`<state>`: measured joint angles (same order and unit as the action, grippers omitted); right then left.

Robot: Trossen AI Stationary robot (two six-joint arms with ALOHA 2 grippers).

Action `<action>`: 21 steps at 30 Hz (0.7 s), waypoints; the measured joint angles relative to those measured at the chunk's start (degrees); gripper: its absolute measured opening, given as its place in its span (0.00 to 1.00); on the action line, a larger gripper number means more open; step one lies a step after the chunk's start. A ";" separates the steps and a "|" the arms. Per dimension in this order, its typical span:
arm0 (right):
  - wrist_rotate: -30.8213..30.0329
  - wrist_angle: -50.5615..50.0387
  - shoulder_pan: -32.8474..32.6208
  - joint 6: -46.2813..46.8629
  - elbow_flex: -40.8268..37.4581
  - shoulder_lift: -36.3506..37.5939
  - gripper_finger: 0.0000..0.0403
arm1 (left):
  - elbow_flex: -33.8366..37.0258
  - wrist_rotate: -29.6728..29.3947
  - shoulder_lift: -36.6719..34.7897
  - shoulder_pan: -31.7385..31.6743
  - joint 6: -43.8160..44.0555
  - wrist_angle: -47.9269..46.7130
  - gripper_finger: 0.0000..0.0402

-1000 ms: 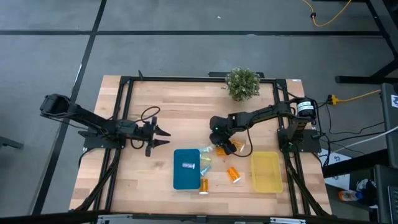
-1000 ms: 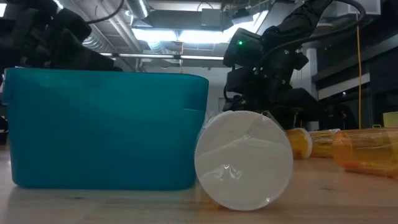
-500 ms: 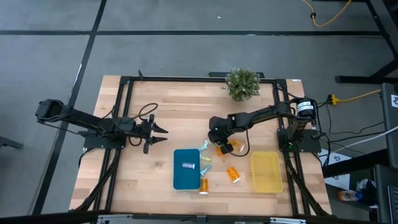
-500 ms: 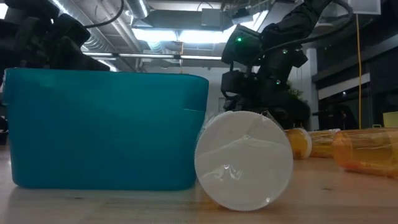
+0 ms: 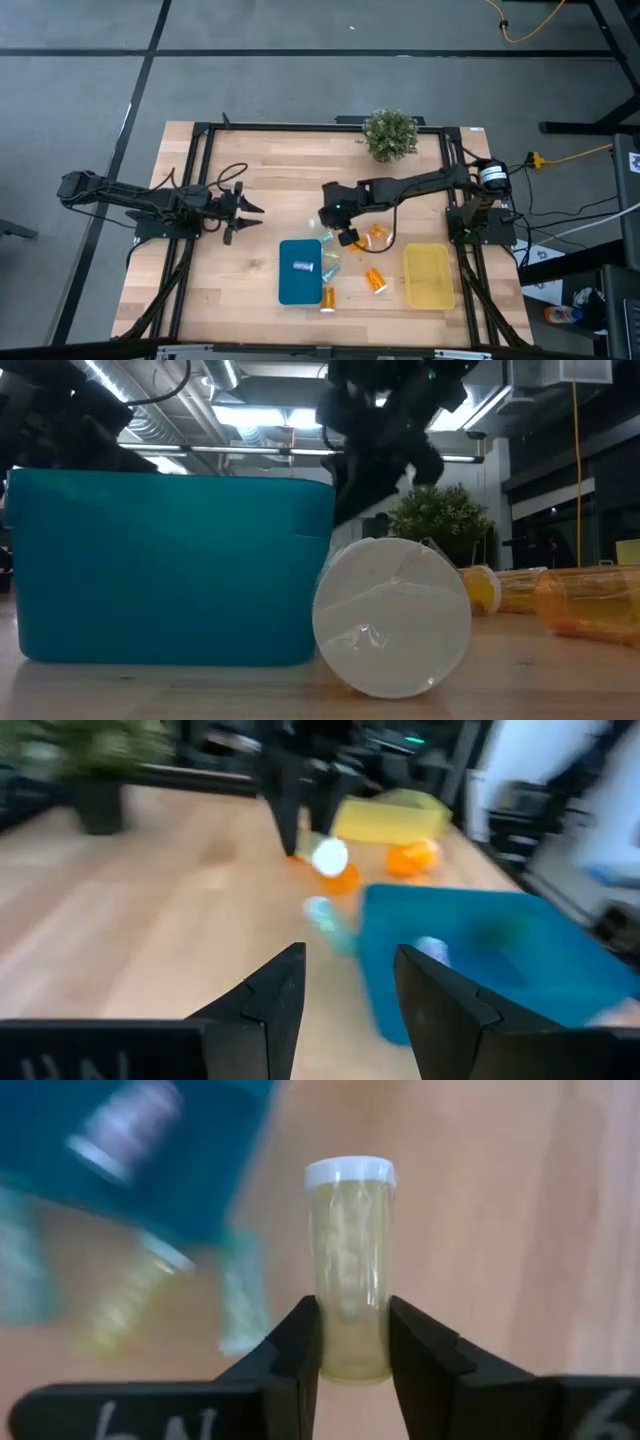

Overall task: Pick and place medicine bottles into bin by pill shape (circle, oval)
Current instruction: Put the small yellow pill bottle into the blue bin

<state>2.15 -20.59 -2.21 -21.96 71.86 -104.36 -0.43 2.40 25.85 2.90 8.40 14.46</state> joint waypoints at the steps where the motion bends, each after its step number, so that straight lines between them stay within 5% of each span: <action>1: 1.93 0.82 -0.31 -0.04 0.37 0.00 0.24 | -0.02 2.23 0.02 0.00 0.00 0.03 0.37; 8: 15.46 11.05 -2.48 3.76 0.65 -0.16 0.25 | -0.02 10.46 1.07 0.99 -1.31 0.10 0.37; 21: 14.01 15.93 -6.16 4.07 0.65 -0.24 0.28 | -0.02 10.12 1.14 1.62 -1.49 -3.85 0.37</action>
<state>16.16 -4.66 -8.36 -17.90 72.51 -104.60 -0.45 12.51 26.99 4.51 6.92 10.61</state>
